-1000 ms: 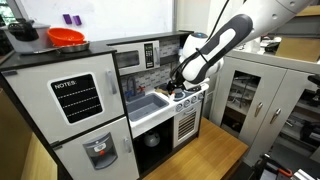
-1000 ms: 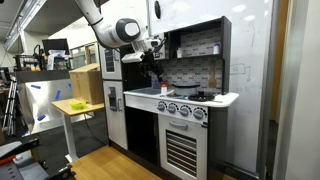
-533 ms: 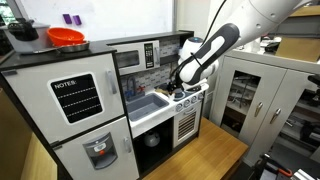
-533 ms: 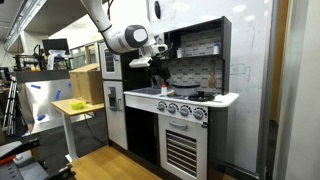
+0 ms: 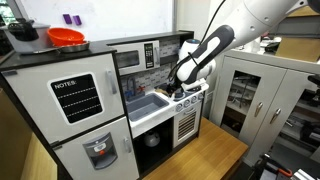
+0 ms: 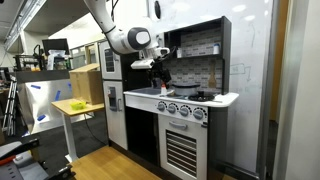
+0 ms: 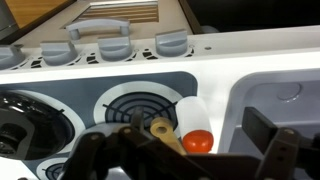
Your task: Move the salt shaker from left to right.
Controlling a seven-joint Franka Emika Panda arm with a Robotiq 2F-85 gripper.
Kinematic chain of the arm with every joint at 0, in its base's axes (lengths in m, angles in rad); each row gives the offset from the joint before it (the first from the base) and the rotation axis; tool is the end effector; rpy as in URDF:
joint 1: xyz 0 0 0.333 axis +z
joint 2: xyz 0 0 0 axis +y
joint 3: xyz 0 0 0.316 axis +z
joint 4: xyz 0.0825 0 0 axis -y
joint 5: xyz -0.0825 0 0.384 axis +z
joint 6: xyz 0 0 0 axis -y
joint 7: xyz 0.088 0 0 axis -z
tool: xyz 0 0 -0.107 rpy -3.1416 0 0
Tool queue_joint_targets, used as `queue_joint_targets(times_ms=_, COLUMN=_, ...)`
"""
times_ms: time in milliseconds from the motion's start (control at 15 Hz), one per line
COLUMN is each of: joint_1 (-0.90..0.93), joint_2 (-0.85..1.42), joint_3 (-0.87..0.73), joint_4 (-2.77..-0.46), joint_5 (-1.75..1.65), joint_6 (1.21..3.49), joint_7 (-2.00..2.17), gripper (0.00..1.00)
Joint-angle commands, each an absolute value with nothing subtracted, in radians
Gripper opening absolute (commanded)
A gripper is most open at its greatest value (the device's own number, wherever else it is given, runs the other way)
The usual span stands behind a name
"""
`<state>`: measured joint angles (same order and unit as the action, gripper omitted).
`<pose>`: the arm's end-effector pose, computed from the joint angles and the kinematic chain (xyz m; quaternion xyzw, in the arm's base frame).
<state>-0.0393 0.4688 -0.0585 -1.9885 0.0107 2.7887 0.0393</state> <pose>0.6382 -0.0610 0.2602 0.9839 -0.0669 0.1650 0.0147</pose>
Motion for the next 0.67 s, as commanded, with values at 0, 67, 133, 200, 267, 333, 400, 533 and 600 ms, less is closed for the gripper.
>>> queue_joint_targets(times_ms=0, joint_1=-0.093, joint_2=0.496, joint_3=0.006, joint_4=-1.950, joint_5=0.063, joint_6=2.765, joint_7=-0.041, gripper=1.00)
queue_joint_targets(times_ms=67, joint_1=-0.097, joint_2=0.503, joint_3=0.011, joint_4=-1.943, joint_5=0.069, joint_6=2.770, joint_7=-0.048, gripper=1.00)
queue_joint_targets(times_ms=133, joint_1=-0.099, joint_2=0.511, joint_3=0.015, joint_4=-1.938, joint_5=0.074, joint_6=2.778, joint_7=-0.052, gripper=1.00)
queue_joint_targets(times_ms=200, joint_1=-0.097, joint_2=0.520, joint_3=0.012, joint_4=-1.931, joint_5=0.073, joint_6=2.786, joint_7=-0.050, gripper=1.00)
queue_joint_targets(times_ms=267, joint_1=-0.098, joint_2=0.528, joint_3=0.012, joint_4=-1.924, joint_5=0.072, joint_6=2.792, joint_7=-0.050, gripper=1.00)
queue_joint_targets(times_ms=333, joint_1=-0.097, joint_2=0.538, joint_3=0.010, joint_4=-1.915, joint_5=0.070, joint_6=2.798, joint_7=-0.048, gripper=1.00)
queue_joint_targets(times_ms=400, joint_1=-0.098, joint_2=0.550, joint_3=0.011, joint_4=-1.905, joint_5=0.070, joint_6=2.803, joint_7=-0.049, gripper=1.00)
queue_joint_targets(times_ms=533, joint_1=-0.096, joint_2=0.569, joint_3=0.010, joint_4=-1.886, joint_5=0.067, joint_6=2.809, joint_7=-0.045, gripper=1.00)
queue_joint_targets(times_ms=600, joint_1=-0.098, joint_2=0.578, joint_3=0.013, joint_4=-1.877, joint_5=0.069, joint_6=2.808, joint_7=-0.047, gripper=1.00)
